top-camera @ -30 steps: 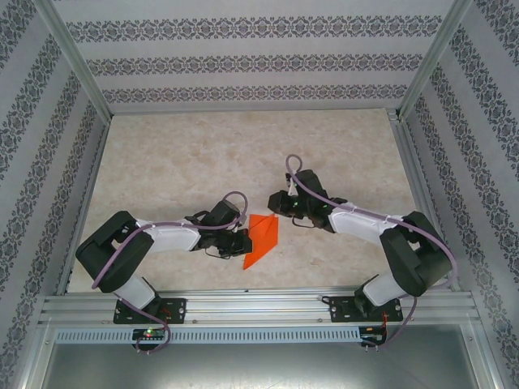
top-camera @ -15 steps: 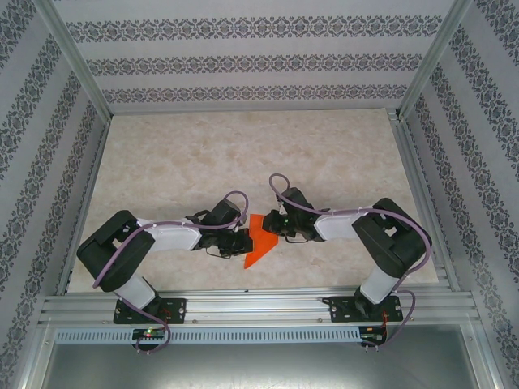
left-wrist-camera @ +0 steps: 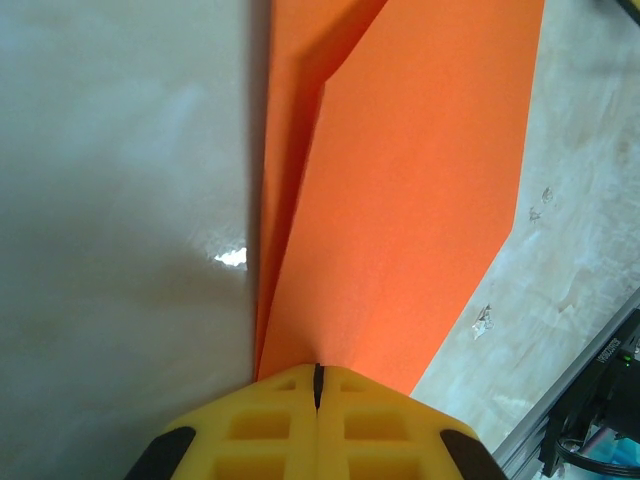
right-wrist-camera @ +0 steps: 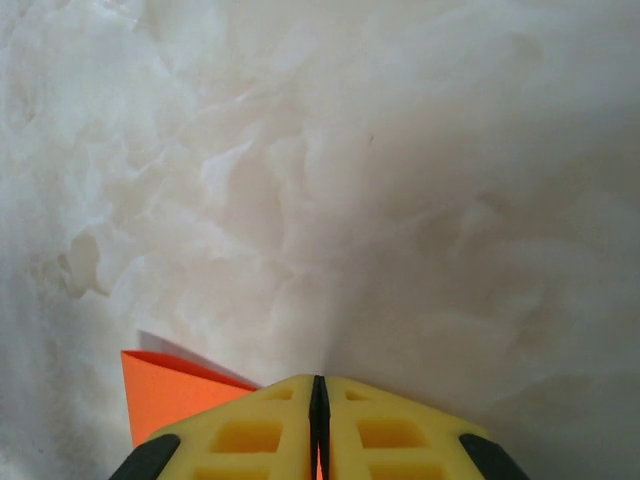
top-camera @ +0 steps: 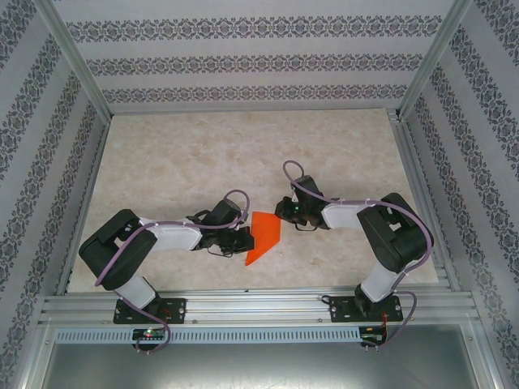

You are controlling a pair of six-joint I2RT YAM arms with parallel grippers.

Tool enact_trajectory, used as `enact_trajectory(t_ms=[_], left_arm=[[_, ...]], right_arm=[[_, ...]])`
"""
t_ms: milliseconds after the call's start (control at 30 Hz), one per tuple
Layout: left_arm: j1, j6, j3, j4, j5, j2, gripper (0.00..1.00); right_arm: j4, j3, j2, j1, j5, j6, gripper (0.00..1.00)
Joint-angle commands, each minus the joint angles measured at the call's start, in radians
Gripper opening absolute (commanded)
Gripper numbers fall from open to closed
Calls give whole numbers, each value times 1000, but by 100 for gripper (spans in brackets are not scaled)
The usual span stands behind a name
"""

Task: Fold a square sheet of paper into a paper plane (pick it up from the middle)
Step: Fourth fold the wing at the center of the table.

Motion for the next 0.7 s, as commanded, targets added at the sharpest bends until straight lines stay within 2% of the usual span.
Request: enact_trajectory(t_ms=[0, 133, 333, 433, 567, 667], left_arm=[[-10, 30, -79, -251, -141, 84, 0], [-9, 30, -76, -251, -140, 85, 0], [-10, 33, -66, -256, -138, 90, 0], [-10, 37, -58, -260, -139, 92, 0], [-11, 39, -52, -262, -139, 93, 0], [-9, 36, -53, -257, -135, 93, 0]], right_arm=[[-84, 29, 50, -46, 113, -43, 12], [-114, 75, 43, -58, 67, -74, 12], [-254, 152, -62, -62, 60, -122, 13], [-270, 153, -128, -51, 18, -133, 13], [-214, 105, -194, 17, -66, -103, 13], [-142, 41, -210, 85, -66, -28, 13]])
